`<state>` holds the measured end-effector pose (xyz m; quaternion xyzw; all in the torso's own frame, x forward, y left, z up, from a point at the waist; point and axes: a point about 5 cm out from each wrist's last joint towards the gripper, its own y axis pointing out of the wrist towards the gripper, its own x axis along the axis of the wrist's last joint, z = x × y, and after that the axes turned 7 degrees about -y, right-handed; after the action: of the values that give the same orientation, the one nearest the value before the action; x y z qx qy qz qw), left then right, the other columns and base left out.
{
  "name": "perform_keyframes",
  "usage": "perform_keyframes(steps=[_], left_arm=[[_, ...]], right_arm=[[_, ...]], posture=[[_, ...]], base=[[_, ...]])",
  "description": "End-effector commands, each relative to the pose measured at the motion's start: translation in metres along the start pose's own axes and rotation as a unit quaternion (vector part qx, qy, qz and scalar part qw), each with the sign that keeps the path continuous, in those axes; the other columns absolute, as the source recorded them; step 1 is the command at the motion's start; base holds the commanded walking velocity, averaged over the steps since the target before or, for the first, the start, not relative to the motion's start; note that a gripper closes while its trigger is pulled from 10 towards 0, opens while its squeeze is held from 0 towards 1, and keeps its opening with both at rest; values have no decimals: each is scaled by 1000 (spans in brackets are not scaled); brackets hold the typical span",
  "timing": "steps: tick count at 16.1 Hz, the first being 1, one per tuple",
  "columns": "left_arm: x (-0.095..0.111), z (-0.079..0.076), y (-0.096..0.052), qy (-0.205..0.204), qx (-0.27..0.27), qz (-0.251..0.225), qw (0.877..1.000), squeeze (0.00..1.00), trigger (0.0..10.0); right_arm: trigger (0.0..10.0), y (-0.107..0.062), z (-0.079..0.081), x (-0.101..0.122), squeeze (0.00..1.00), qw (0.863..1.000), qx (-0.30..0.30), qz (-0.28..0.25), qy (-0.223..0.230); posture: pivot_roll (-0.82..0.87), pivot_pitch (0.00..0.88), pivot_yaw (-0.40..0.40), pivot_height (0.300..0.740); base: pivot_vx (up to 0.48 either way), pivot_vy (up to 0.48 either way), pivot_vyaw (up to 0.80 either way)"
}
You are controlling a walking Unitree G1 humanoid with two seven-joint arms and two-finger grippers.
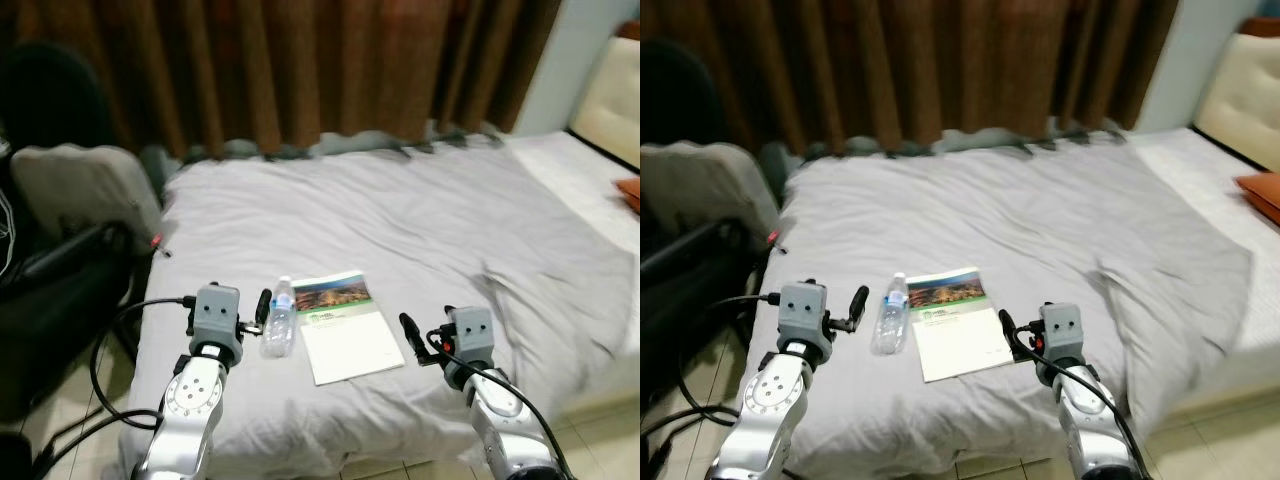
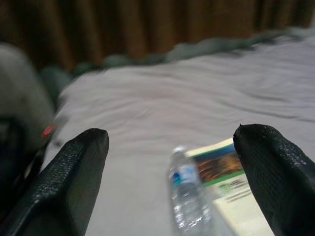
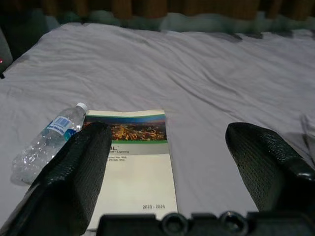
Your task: Clean up the room
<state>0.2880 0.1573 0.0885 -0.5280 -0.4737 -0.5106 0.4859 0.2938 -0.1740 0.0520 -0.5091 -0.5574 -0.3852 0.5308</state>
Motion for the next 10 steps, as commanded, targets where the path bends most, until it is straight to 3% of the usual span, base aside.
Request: perform_keyframes(steps=[1, 3, 6, 9, 10], left_arm=[[5, 5, 0, -2, 15, -20, 1000, 0, 10000], [27, 8, -3, 24, 22, -96, 995, 0, 10000], [28, 6, 0, 8, 27, -82, 996, 0, 10000], [23, 2, 3, 27, 30, -65, 997, 0, 10000], [21, 1, 2, 4, 25, -63, 998, 1000, 10000]], right_arm=[[10000, 1, -5, 17, 0, 998, -14, -57, -29], [10000, -1, -12, 32, 0, 993, -42, -102, -47], [10000, 3, -10, 21, 0, 998, -37, -55, -19], [10000, 5, -2, 19, 0, 998, -15, -51, -18], [10000, 5, 0, 17, 0, 999, -14, -44, -9]], posture=[[63, 17, -27, 740], [68, 15, -34, 740], [70, 13, -39, 740], [67, 21, -38, 740], [63, 23, -35, 740]], base=[[382, -285, 731], [210, 0, 0], [0, 0, 0], [0, 0, 0], [0, 0, 0]])
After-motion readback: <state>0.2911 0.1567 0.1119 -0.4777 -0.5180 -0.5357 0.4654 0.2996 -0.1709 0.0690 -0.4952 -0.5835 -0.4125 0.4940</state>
